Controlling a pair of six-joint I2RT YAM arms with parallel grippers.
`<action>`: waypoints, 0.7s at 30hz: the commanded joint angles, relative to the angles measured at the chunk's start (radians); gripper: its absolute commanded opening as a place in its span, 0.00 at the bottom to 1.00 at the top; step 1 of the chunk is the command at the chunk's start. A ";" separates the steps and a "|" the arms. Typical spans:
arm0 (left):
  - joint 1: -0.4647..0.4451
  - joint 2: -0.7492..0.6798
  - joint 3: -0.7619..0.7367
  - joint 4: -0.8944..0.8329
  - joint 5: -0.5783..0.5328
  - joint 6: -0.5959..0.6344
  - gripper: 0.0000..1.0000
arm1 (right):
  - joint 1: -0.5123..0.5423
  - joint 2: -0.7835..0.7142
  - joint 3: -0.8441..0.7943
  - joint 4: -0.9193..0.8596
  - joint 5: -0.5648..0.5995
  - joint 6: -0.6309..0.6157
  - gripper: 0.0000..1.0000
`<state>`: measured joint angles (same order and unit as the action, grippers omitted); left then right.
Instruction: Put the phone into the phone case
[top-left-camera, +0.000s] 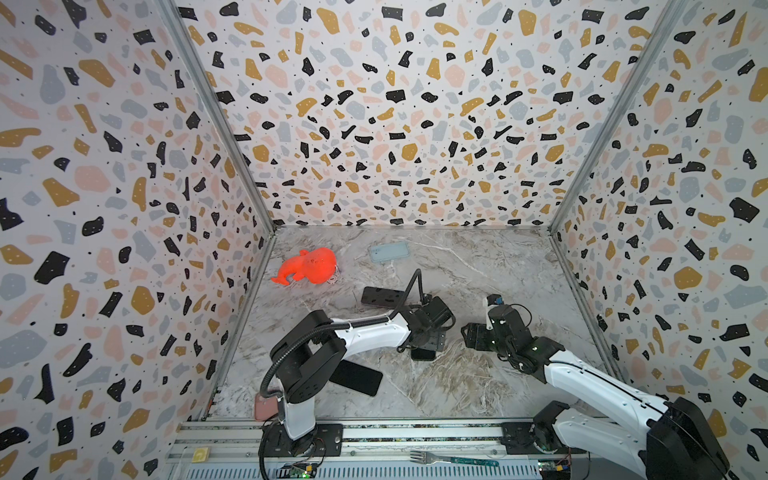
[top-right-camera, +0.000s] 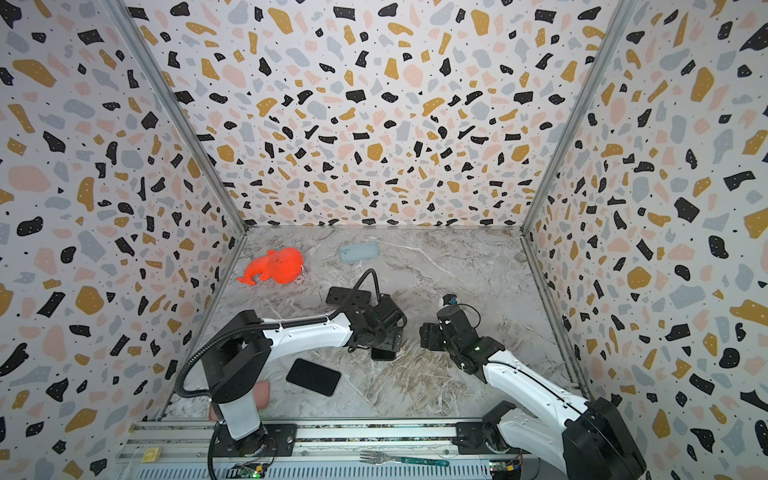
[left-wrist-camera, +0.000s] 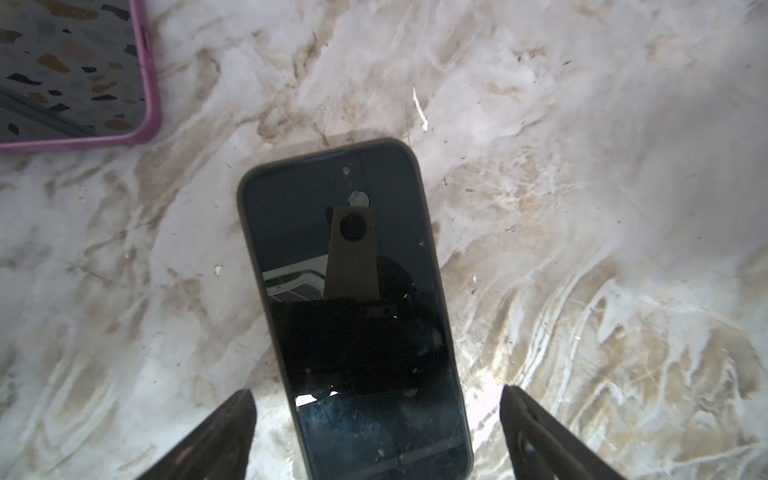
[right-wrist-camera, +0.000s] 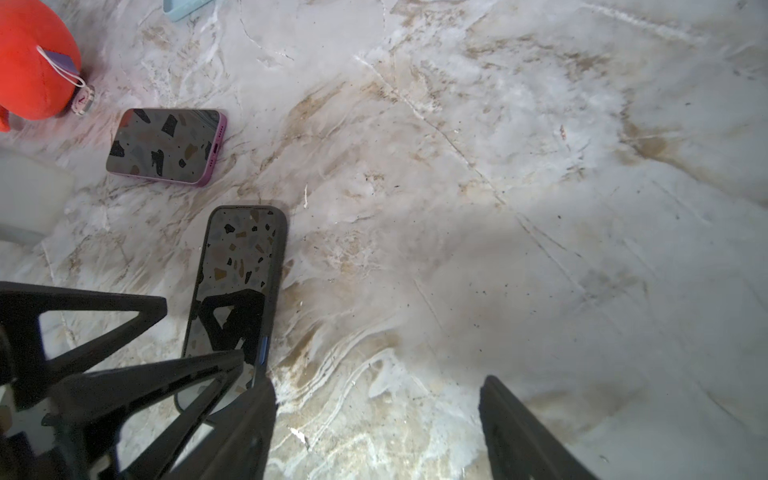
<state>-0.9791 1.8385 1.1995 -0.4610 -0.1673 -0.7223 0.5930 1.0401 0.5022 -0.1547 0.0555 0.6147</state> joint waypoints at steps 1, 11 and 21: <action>-0.010 0.030 0.035 -0.036 -0.001 -0.016 0.94 | -0.014 -0.022 -0.011 0.011 -0.020 -0.023 0.79; -0.041 0.111 0.084 -0.129 -0.016 -0.034 0.94 | -0.035 -0.010 -0.025 0.028 -0.043 -0.027 0.80; -0.056 0.130 0.073 -0.148 0.019 -0.045 0.80 | -0.045 -0.013 -0.025 0.026 -0.046 -0.026 0.81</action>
<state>-1.0210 1.9511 1.2789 -0.5606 -0.1829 -0.7589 0.5545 1.0397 0.4774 -0.1265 0.0109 0.5995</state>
